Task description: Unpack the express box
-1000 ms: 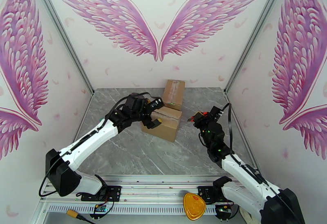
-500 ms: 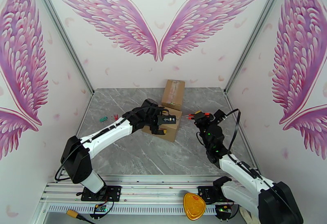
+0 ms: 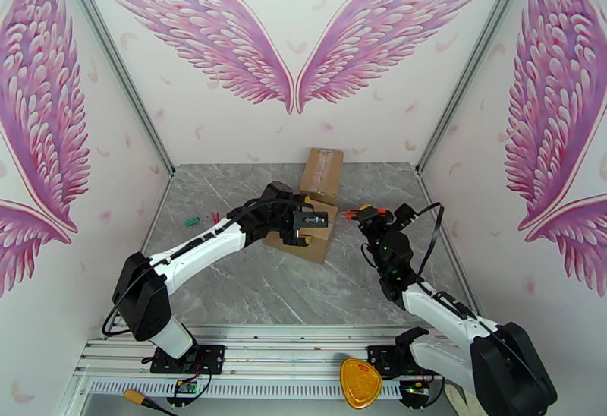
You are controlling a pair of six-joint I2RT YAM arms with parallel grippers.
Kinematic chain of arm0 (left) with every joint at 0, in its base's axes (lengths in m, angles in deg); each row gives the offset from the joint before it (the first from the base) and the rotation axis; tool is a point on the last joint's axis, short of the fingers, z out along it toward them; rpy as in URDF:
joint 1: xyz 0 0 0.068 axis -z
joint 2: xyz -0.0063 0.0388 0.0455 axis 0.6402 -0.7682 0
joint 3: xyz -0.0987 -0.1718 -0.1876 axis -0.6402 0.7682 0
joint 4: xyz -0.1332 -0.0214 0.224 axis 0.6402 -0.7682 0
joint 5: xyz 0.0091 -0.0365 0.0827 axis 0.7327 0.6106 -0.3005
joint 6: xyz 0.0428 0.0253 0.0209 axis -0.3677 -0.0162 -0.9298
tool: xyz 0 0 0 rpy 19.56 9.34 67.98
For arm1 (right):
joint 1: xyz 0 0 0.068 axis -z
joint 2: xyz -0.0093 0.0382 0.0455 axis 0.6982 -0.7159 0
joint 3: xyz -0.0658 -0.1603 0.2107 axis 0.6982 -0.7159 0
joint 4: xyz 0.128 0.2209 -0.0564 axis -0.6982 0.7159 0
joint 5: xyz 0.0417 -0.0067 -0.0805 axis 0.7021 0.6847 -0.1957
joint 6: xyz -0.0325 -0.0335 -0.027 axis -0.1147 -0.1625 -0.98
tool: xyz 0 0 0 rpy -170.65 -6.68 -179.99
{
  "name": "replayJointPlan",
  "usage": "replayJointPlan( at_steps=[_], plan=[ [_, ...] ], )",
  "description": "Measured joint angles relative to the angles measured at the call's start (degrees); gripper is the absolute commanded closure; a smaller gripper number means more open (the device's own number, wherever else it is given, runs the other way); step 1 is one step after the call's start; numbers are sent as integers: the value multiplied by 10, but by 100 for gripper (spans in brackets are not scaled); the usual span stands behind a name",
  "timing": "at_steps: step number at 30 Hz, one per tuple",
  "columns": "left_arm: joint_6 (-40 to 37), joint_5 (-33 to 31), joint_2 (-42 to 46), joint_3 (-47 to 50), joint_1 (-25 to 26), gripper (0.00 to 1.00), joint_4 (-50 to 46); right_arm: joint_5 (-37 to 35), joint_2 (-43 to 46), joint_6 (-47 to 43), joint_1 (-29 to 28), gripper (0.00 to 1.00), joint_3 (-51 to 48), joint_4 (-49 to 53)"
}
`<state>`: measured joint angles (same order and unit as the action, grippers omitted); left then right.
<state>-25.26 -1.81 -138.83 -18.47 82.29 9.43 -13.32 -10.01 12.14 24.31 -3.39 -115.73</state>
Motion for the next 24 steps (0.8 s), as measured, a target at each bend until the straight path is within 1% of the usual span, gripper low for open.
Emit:
replayJointPlan(
  at_steps=[17, 24],
  plan=[
    [0, -2, 0, 12, 0, 1, 2, -7, -15, 8, 0, 100, -1, -9],
    [1, -3, 0, 15, 0, 1, 2, -7, -34, 9, 0, 100, -1, -33]
  ],
)
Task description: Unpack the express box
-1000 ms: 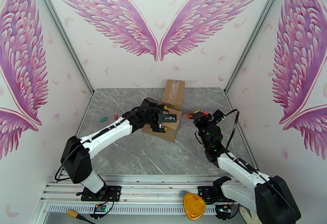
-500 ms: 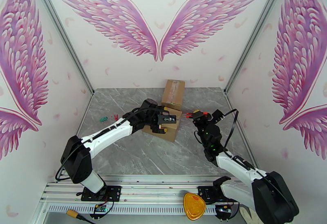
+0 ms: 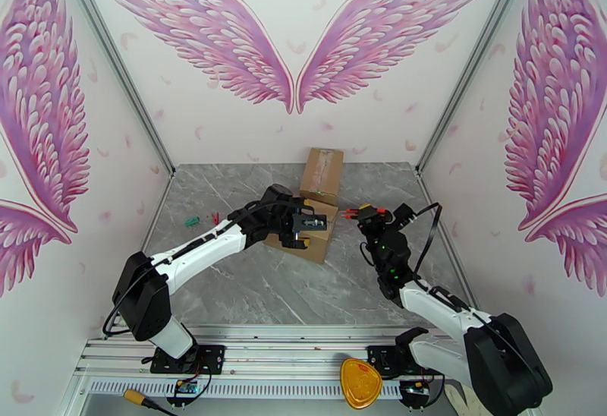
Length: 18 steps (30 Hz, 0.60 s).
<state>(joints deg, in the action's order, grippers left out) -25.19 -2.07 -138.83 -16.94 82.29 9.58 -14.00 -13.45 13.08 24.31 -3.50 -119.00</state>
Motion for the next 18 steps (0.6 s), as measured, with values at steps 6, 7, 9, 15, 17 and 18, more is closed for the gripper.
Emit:
replayJointPlan(
  at_steps=[6, 7, 9, 15, 17, 18],
  plan=[
    [0, -4, 0, 3, 0, 1, 3, 2, -10, 4, 0, 100, 0, -9],
    [0, -4, 0, 3, 0, 1, 3, 2, -11, 5, 0, 100, 0, -10],
    [0, -6, 0, 3, 0, 1, 8, 2, -11, 9, 0, 100, 0, -13],
    [6, -10, -2, 20, -1, 1, 30, 15, -12, 37, 0, 100, -5, -17],
    [10, -10, -5, 23, -1, 1, 36, 24, -12, 49, 1, 100, -8, -16],
    [13, -10, -7, 24, -1, 1, 38, 27, -12, 54, 2, 100, -9, -16]
  ],
)
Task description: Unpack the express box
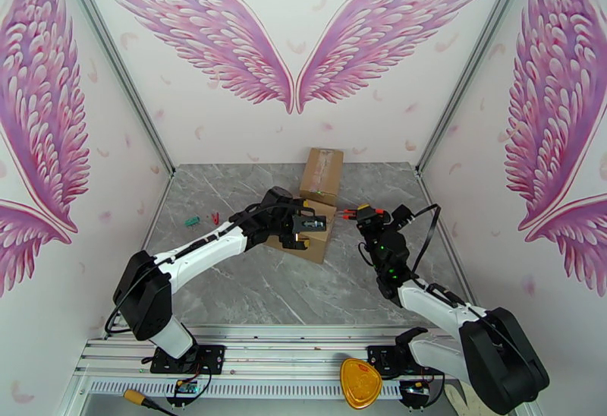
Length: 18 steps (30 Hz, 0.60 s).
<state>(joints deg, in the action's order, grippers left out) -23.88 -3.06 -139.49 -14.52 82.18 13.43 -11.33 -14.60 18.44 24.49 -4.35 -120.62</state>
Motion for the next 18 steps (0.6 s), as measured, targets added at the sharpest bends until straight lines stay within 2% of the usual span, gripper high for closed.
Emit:
replayJointPlan(
  at_steps=[18],
  plan=[
    [12, 14, -5, 22, -4, 1, 37, 71, 35, 61, 28, 100, -5, 66]
  ],
)
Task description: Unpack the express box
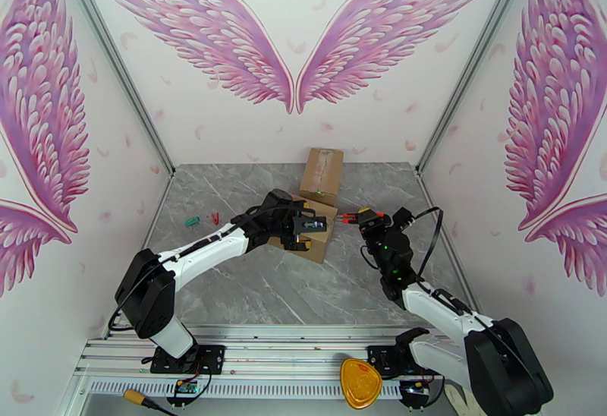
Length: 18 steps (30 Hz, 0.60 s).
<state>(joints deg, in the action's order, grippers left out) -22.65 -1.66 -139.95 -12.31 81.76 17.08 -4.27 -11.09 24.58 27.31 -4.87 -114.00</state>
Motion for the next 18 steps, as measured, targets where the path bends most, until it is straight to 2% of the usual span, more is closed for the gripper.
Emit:
replayJointPlan(
  at_steps=[7, 18],
  plan=[
    [-11, 11, 0, 8, -1, 1, 11, 36, -1, 24, 20, 100, 4, 22],
    [-33, 21, 0, 17, -5, 1, 25, 104, -54, 51, 46, 100, 33, 11]
  ],
)
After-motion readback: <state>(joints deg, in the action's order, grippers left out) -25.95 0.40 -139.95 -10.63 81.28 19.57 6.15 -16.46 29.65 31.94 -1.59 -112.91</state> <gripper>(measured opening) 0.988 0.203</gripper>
